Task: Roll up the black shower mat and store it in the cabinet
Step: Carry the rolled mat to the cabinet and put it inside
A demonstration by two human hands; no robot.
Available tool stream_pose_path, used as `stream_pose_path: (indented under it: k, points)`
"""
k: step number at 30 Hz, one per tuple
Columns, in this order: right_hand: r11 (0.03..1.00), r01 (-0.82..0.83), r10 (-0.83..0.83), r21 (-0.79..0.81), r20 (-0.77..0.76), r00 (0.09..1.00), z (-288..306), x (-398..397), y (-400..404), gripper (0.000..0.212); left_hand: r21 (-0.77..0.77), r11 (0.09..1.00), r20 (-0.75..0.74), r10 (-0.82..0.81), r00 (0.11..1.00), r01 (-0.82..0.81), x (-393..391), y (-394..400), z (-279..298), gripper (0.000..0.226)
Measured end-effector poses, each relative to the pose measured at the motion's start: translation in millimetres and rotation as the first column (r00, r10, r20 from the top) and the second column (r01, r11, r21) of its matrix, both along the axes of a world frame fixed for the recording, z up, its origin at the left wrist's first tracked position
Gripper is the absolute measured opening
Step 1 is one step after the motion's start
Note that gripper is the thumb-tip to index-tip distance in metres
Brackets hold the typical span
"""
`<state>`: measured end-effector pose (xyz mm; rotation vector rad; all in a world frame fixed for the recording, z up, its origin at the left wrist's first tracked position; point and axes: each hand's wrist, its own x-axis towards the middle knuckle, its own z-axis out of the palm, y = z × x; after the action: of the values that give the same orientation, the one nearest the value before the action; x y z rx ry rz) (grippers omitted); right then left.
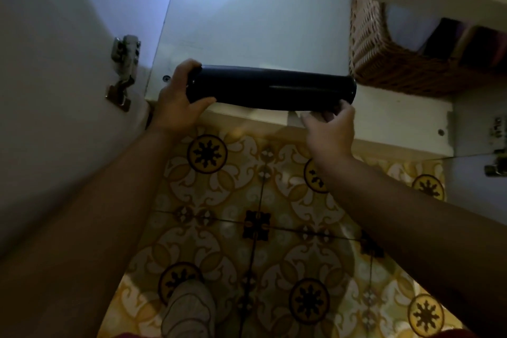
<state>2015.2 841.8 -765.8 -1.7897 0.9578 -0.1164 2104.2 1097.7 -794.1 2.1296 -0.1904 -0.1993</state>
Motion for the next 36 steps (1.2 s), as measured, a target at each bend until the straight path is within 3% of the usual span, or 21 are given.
stream_pose_path:
  k: [6, 11, 16, 19, 22, 26, 31, 36]
  points:
    - [0.989, 0.066, -0.068, 0.131, 0.006, 0.998, 0, 38, 36, 0.090, -0.051, 0.995, 0.018, 0.085, 0.996, -0.084, -11, -2, -1, 0.067]
    - [0.993, 0.042, -0.047, 0.110, 0.041, 0.998, -10, 68, 47, 0.099, -0.116, 0.989, 0.029, 0.093, 0.995, -0.089, -19, -3, -8, 0.066]
    - [0.981, 0.057, -0.081, 0.188, 0.122, 0.989, -18, 91, 59, 0.092, -0.181, 0.978, 0.018, 0.106, 0.994, -0.101, -26, 0, -11, 0.052]
    - [0.967, -0.054, 0.022, 0.249, 0.131, 0.991, -17, 114, 57, 0.089, -0.157, 0.980, 0.043, 0.130, 0.991, -0.122, -30, -3, -11, 0.052]
    - [0.976, -0.187, 0.181, 0.115, 0.056, 0.982, -12, 127, 65, 0.077, -0.161, 0.971, 0.079, 0.190, 0.979, -0.176, -34, -9, -12, 0.052]
    - [0.966, -0.248, 0.250, -0.069, 0.030, 0.968, -11, 91, 102, 0.065, -0.170, 0.962, 0.090, 0.232, 0.968, -0.215, -33, -11, -16, 0.053]
    - [0.972, -0.235, 0.233, 0.007, 0.115, 0.966, -11, 65, 143, 0.064, -0.175, 0.954, 0.117, 0.266, 0.957, -0.244, -35, -14, -19, 0.053]
    - [0.925, -0.378, 0.379, -0.029, 0.096, 0.920, -10, 87, 140, 0.072, -0.064, 0.922, 0.111, 0.386, 0.916, -0.381, -30, -18, -19, 0.055]
